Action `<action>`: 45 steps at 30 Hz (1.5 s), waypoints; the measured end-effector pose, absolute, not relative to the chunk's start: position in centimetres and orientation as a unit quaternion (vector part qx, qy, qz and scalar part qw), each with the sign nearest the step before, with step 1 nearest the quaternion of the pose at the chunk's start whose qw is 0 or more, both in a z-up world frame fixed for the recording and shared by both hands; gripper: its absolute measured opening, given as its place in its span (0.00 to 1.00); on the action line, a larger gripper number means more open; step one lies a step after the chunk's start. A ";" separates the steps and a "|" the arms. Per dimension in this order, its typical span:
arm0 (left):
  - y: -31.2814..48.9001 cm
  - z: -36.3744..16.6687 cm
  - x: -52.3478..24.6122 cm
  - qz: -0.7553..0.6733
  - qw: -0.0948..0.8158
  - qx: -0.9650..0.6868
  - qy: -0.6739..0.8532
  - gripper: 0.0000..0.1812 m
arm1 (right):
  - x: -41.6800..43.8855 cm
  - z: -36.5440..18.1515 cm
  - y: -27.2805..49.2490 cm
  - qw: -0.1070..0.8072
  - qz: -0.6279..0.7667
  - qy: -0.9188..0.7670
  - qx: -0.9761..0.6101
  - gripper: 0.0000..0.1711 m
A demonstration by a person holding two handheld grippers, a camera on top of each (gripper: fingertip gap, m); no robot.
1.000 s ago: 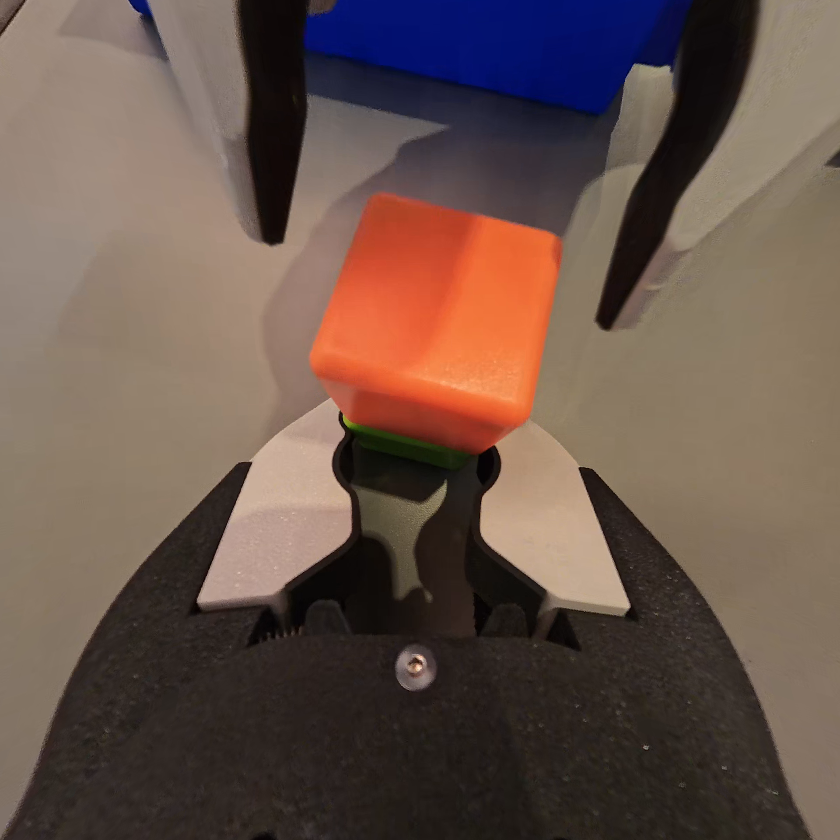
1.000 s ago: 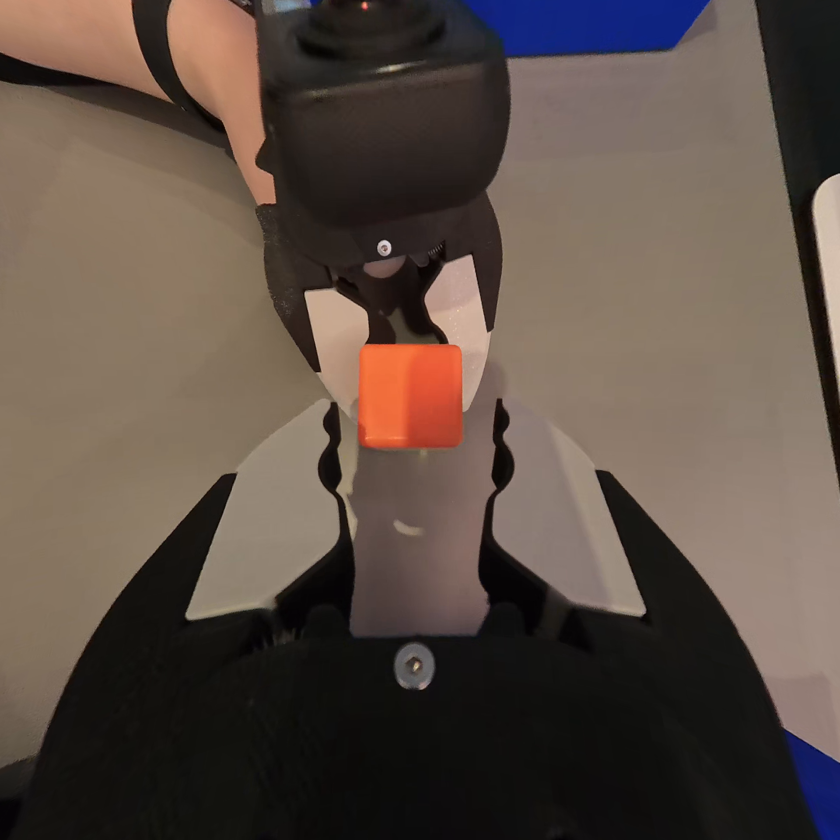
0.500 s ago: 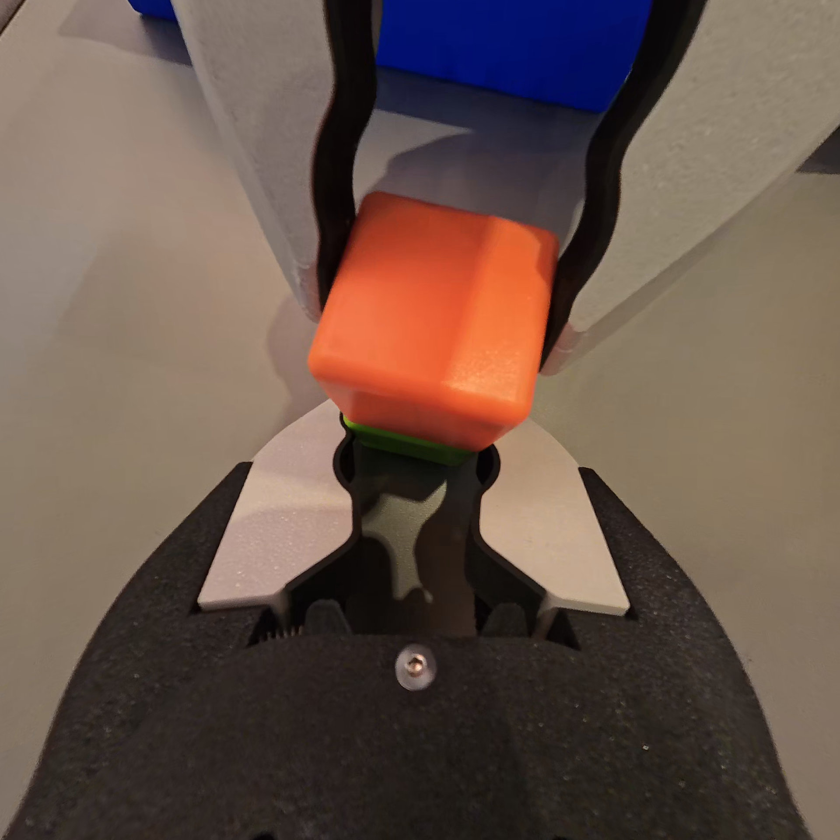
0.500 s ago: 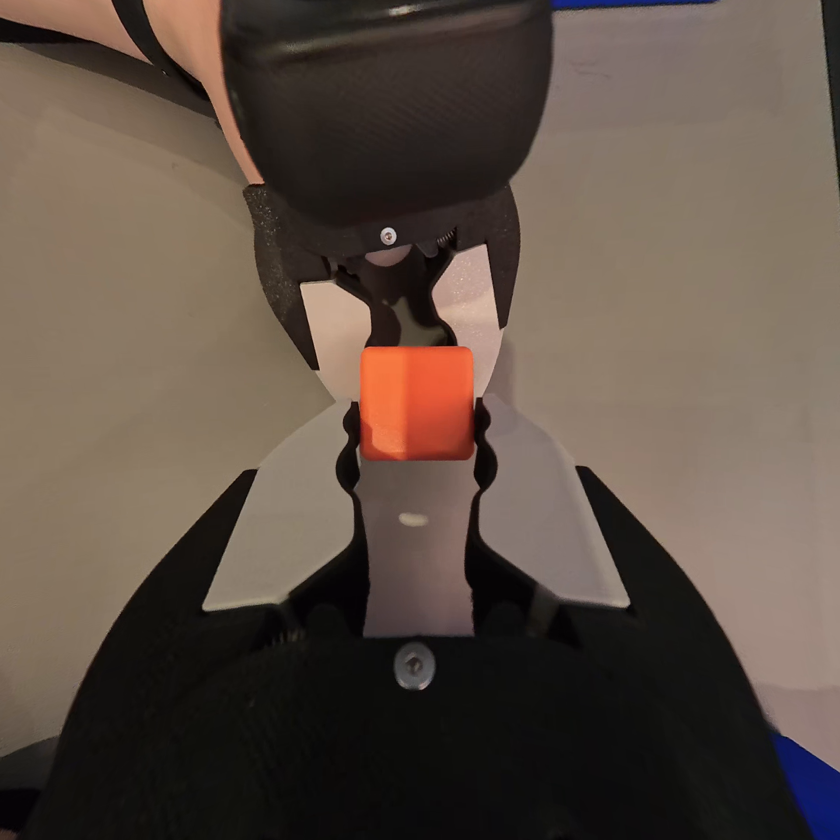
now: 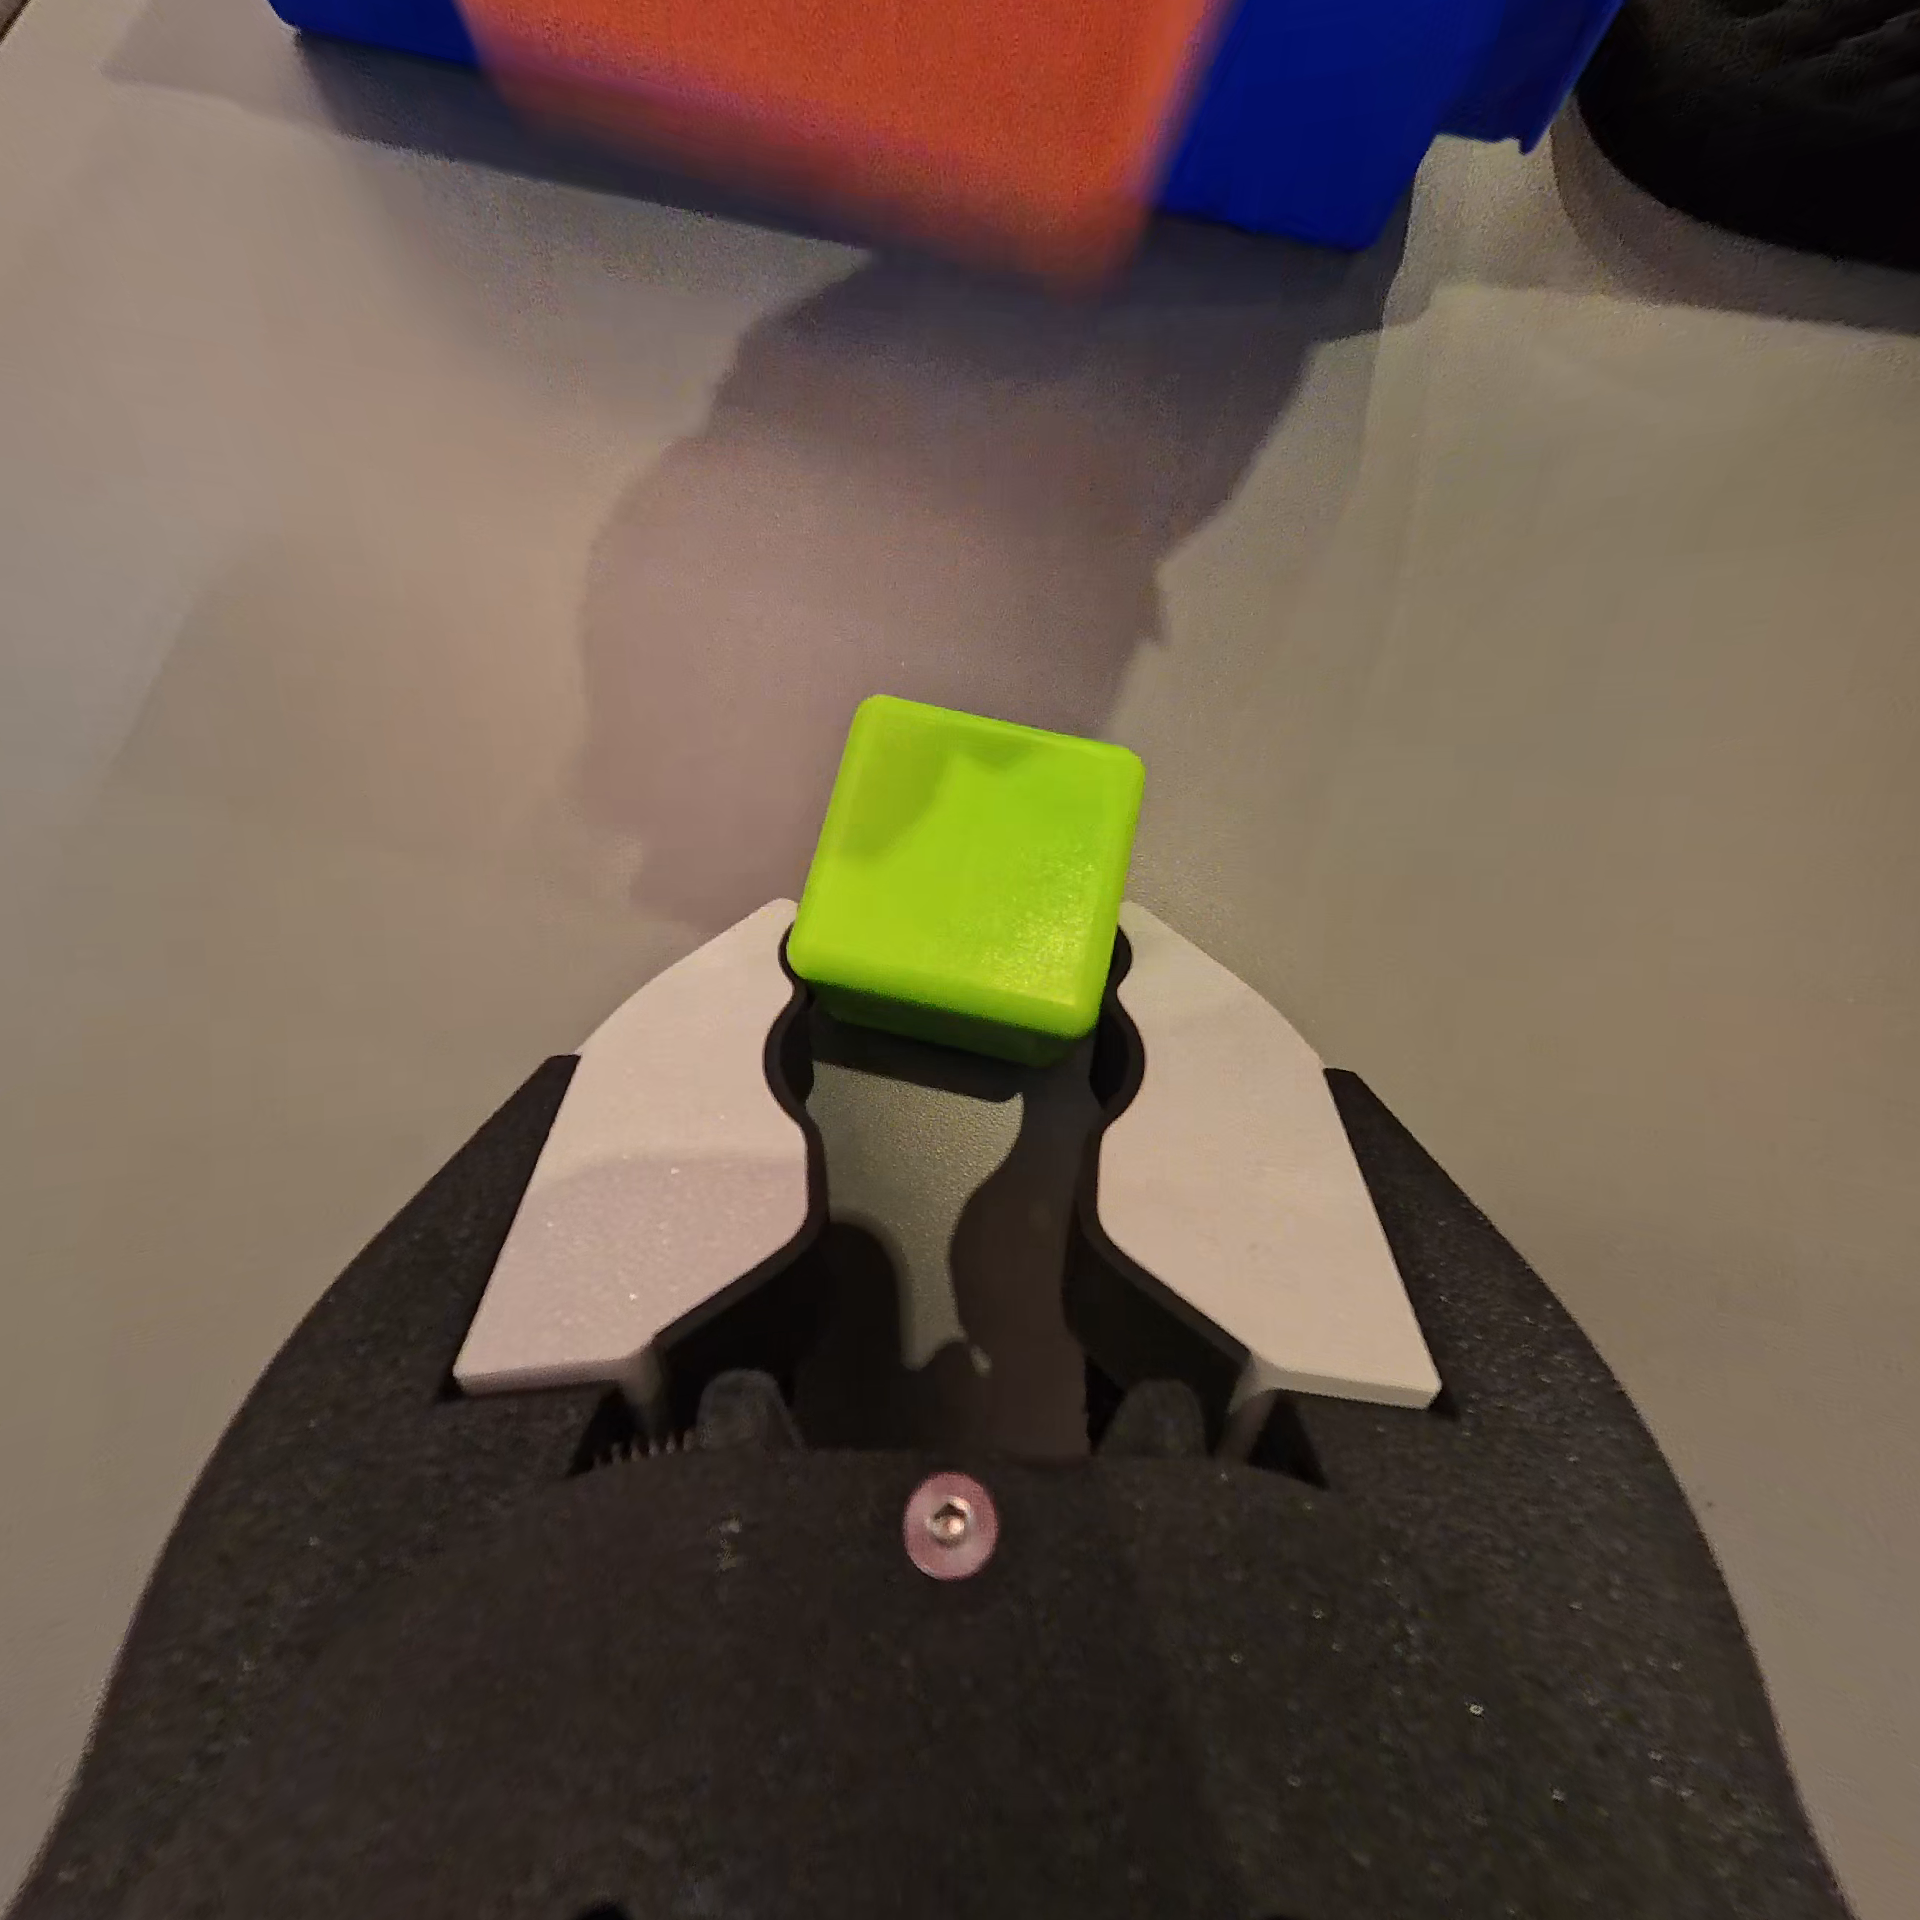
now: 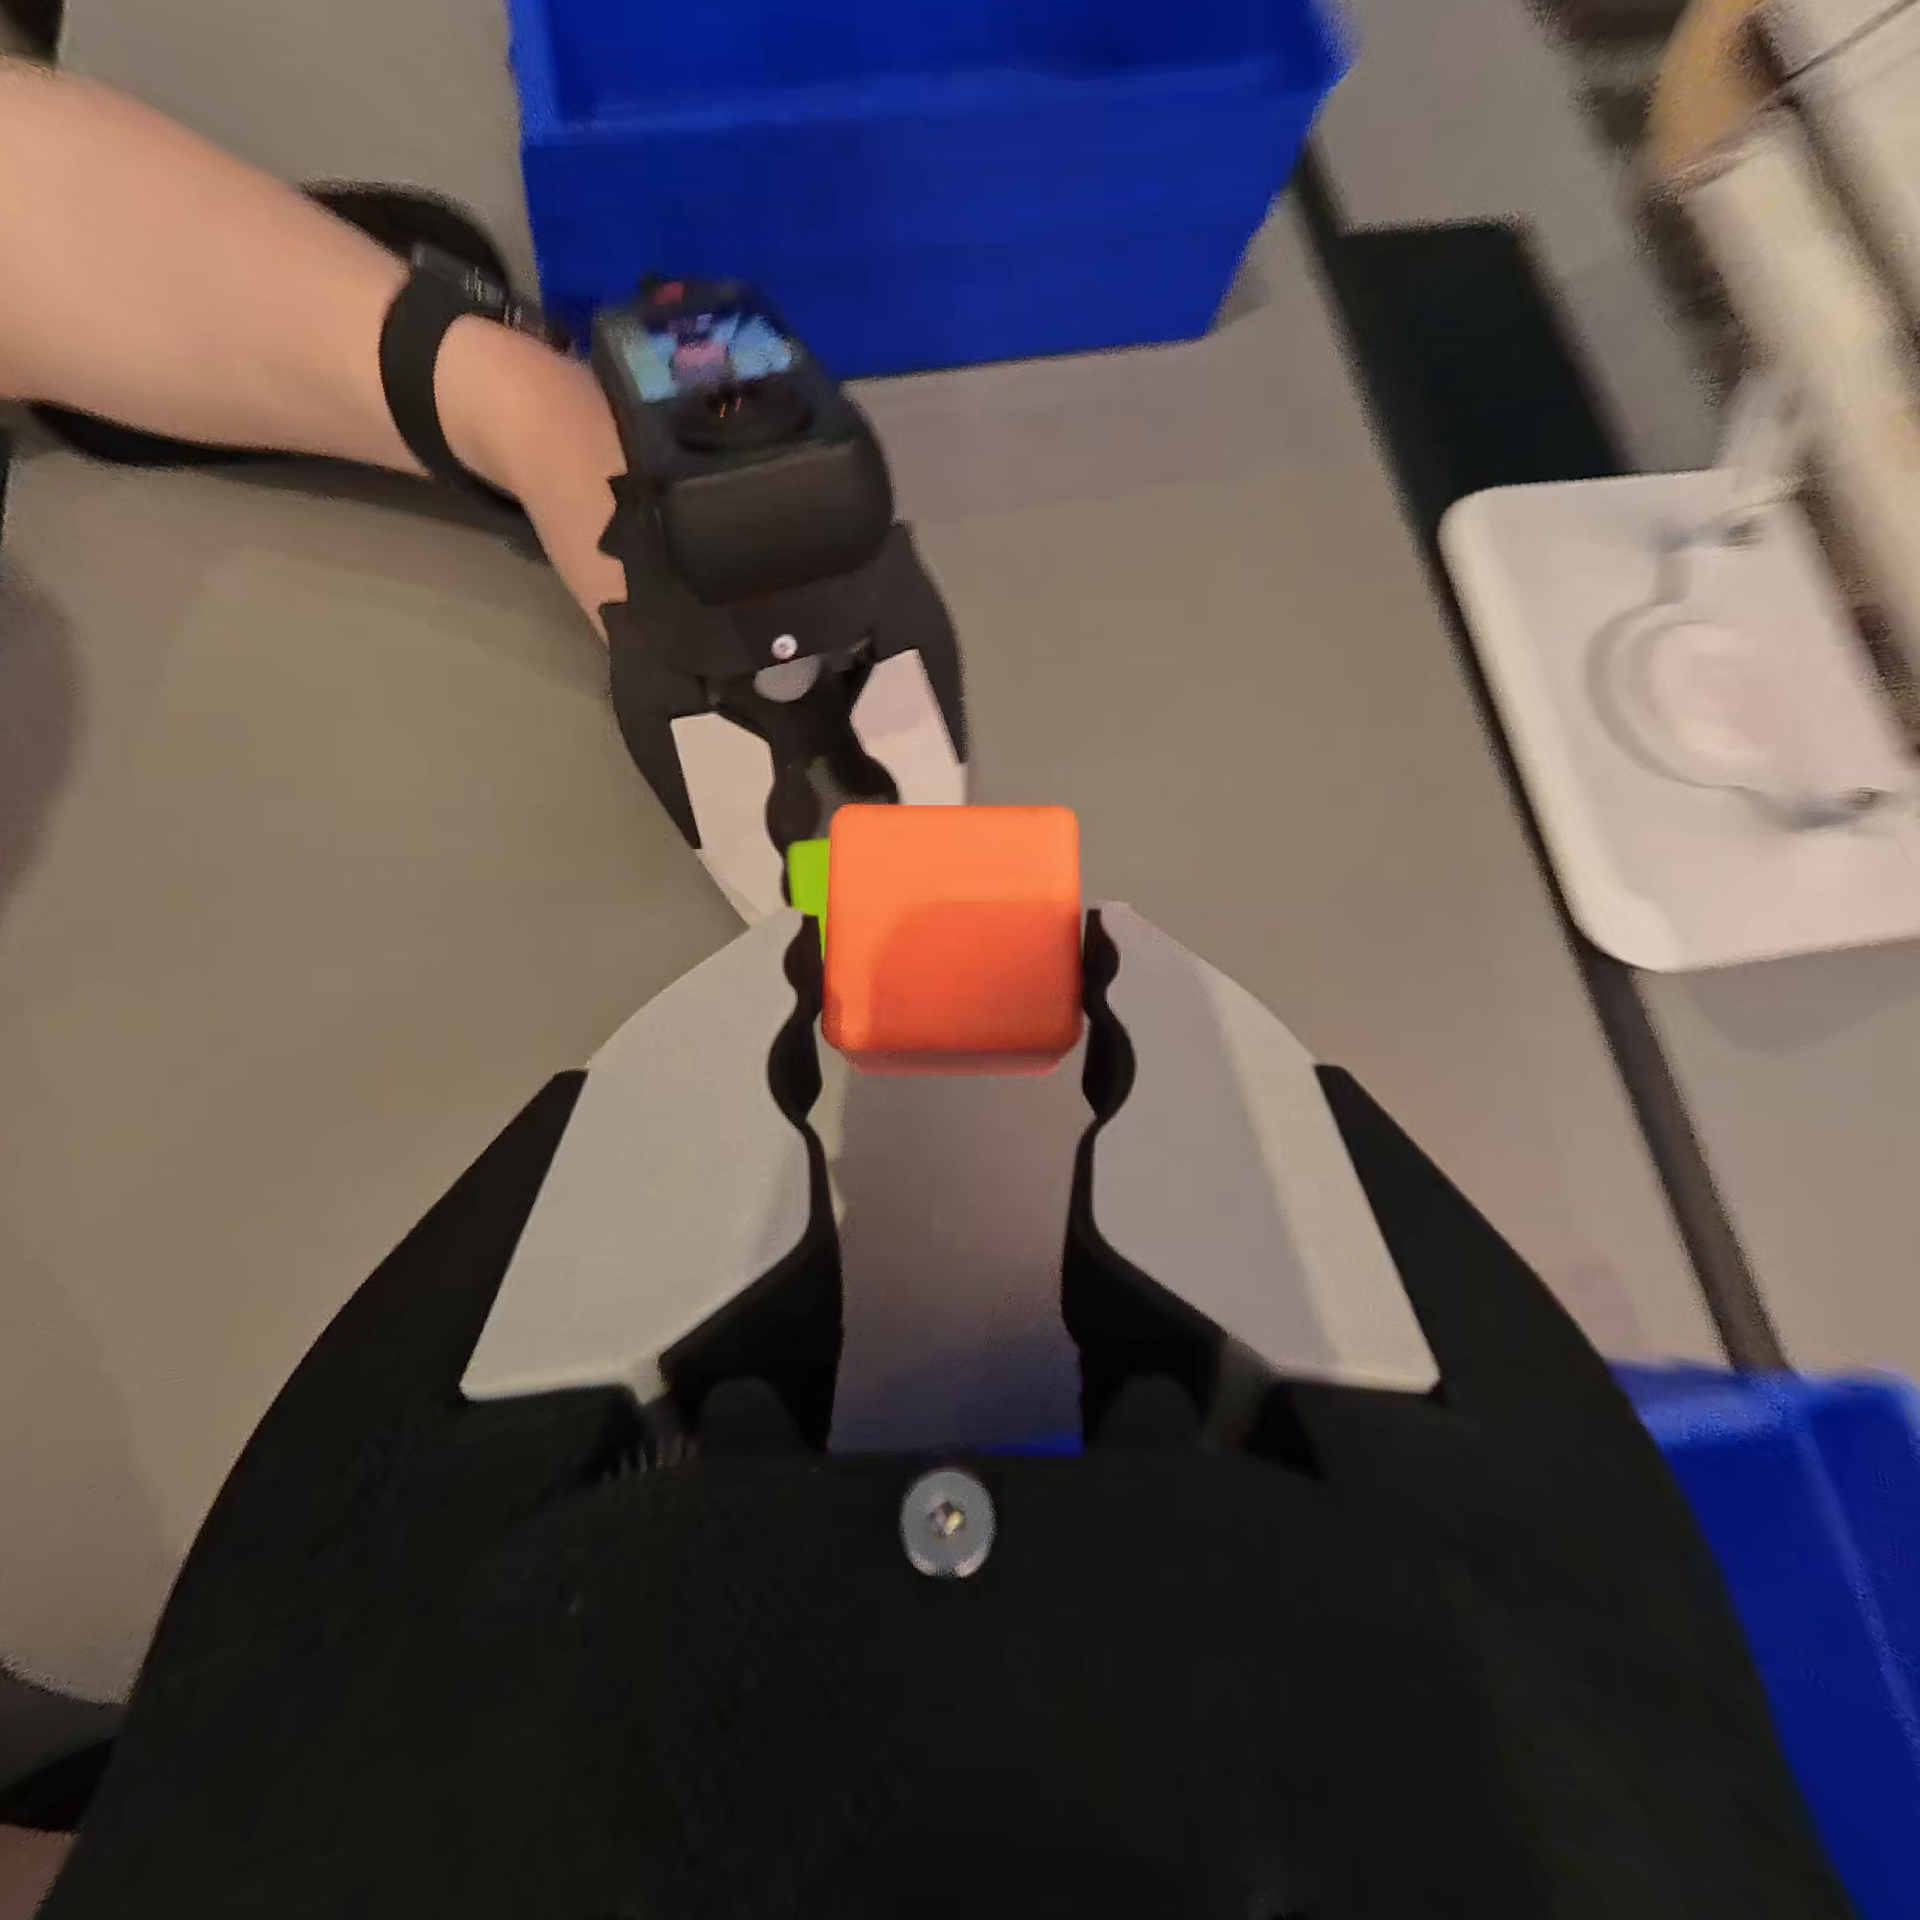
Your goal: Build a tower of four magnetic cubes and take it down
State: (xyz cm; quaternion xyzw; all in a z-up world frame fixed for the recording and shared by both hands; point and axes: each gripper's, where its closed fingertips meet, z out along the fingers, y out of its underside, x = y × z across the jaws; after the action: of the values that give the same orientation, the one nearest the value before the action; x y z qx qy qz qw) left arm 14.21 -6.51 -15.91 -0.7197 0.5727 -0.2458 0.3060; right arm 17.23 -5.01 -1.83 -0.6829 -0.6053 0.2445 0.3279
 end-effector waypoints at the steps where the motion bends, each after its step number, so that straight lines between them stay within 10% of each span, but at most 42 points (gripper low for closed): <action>1: -6.5 -15.9 14.2 -0.246 0.306 -0.720 0.573 0.28 | 18.8 0.0 -4.7 0.354 0.241 -0.588 -0.686 0.29; 9: -6.6 -15.9 14.2 -0.247 0.306 -0.719 0.573 0.28 | 33.8 -1.9 -4.1 0.325 0.242 -0.471 -0.784 0.29; 30: -6.6 -15.9 14.2 -0.247 0.306 -0.719 0.573 0.28 | 34.5 -14.2 -7.9 0.062 0.264 -0.527 -0.805 0.32; 45: -6.6 -15.9 14.3 -0.247 0.307 -0.719 0.573 0.28 | 34.3 -12.1 -5.8 0.131 0.225 -0.517 -0.816 0.34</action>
State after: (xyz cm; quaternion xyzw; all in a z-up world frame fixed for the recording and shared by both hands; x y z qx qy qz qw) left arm 14.30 -6.61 -15.90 -0.7187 0.5727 -0.2474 0.3070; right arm 34.27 -5.78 -12.10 -0.8158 -0.5165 0.2248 0.1312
